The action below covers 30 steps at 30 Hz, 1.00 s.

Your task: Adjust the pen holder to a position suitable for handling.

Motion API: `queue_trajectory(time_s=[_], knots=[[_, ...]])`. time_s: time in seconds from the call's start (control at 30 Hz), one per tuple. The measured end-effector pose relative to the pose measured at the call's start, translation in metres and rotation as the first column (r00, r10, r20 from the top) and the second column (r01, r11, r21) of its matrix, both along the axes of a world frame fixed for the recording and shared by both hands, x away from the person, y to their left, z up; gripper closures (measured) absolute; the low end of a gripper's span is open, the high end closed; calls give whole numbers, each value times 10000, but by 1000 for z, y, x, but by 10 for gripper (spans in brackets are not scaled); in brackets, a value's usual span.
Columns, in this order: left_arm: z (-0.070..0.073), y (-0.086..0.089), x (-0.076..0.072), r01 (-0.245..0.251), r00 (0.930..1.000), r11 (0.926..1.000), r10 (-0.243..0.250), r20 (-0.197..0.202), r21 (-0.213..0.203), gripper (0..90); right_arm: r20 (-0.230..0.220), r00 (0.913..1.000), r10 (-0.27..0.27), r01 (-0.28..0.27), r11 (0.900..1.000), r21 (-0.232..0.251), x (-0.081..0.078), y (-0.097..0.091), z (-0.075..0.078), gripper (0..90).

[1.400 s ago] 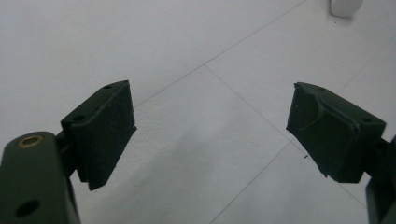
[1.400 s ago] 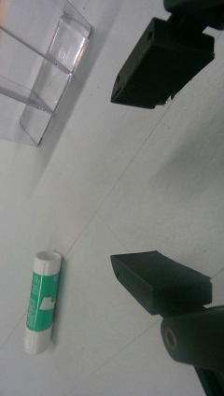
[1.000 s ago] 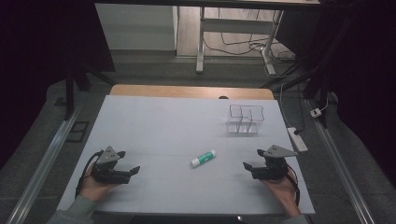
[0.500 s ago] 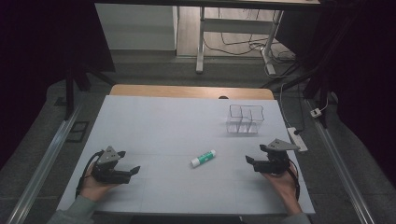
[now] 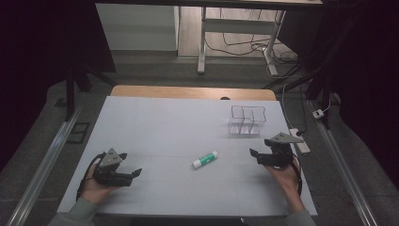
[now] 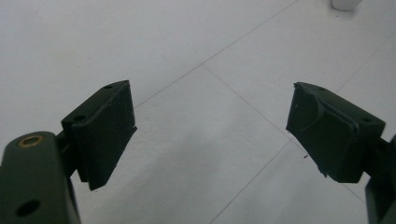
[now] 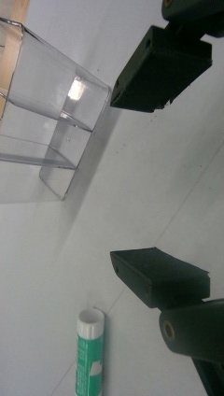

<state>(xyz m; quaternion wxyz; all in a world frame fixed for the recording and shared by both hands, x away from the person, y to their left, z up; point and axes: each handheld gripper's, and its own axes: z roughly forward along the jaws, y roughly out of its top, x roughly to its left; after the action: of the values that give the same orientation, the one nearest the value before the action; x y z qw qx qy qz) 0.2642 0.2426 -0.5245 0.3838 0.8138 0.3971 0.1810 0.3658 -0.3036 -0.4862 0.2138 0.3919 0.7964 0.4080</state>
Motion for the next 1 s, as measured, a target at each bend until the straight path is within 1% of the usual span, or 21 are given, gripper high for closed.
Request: queue_trajectory(time_s=[0.1,0.17,0.23,0.4,0.43,0.5,0.6,0.83,0.87,0.9,0.93,1.0], knots=[[0,0,0,-15,10000,10000,15,-12,22,150,-22,9999,-168,168,9997,-189,5,0,0,234],[0,0,0,-15,10000,10000,15,-27,50,150,-30,9994,-334,333,9993,-156,8,-2,-1,248],[0,0,0,-13,10000,10000,13,-21,41,150,-152,9987,-480,477,9987,-185,12,-3,-1,258],[-1,0,1,-2,10000,10000,2,-67,96,150,-256,9976,-642,640,9979,-94,20,-7,0,294],[-1,0,1,0,10000,10000,1,-73,94,150,-286,9969,-734,734,9973,3,25,-9,0,316],[-2,0,1,2,10000,9999,-1,-84,101,150,-285,9960,-849,850,9964,21,28,-12,-1,338],[-2,0,1,-11,9999,10000,12,-109,97,150,-421,9943,-980,978,9952,-68,34,-14,-2,373],[-3,0,2,-10,9999,9999,12,-125,143,150,-337,9901,-1364,1358,9906,-180,45,-19,-1,481],[-3,0,2,-10,9999,9999,12,-125,143,150,-337,9901,-1364,1358,9906,-180,45,-19,-1,481],[-3,0,2,-11,9999,9999,13,-133,138,150,-243,9878,-1538,1532,9879,-241,47,-20,-2,527],[-3,0,2,-4,9999,9999,6,-139,140,150,-213,9874,-1571,1565,9874,-241,48,-20,-2,550],[-3,-1,2,24,9999,9998,-21,-150,196,150,-282,9866,-1604,1593,9865,-376,51,-21,-3,597]])
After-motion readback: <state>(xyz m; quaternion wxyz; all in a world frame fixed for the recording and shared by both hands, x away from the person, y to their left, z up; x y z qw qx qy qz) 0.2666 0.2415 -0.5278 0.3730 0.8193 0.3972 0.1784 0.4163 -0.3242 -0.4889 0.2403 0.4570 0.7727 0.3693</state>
